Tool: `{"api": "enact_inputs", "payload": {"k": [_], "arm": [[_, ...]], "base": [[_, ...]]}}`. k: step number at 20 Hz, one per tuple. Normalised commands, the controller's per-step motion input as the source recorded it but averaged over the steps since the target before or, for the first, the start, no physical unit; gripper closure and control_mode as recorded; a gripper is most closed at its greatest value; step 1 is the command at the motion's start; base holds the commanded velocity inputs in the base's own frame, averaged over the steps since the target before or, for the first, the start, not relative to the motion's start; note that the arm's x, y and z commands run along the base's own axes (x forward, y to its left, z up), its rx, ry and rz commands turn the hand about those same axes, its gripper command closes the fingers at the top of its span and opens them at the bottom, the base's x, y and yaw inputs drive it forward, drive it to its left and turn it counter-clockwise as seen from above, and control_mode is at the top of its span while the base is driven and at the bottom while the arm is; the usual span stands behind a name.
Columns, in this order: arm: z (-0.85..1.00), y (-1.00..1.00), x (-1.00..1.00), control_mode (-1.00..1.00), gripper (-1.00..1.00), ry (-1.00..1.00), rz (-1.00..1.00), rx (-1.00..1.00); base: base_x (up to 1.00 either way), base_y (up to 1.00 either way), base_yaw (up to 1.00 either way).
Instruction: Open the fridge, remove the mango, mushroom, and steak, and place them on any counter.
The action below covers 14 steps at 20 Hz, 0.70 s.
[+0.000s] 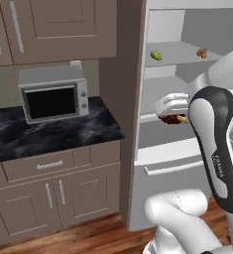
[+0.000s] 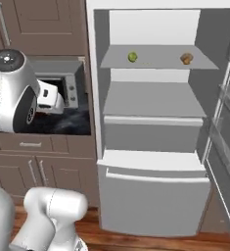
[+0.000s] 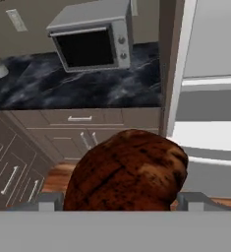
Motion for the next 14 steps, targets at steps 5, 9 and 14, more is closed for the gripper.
{"api": "enact_inputs", "payload": {"k": [5,9,14], "arm": [[0.00,0.00,0.00,1.00,1.00,0.00,0.00,0.00],[0.00,0.00,0.00,1.00,1.00,0.00,0.00,0.00],[-0.92,0.97,0.61,-1.00,1.00,0.00,0.14,-0.19]], "base": [[1.00,0.85,0.17],[0.81,0.86,0.12],[0.00,0.00,0.00]]}}
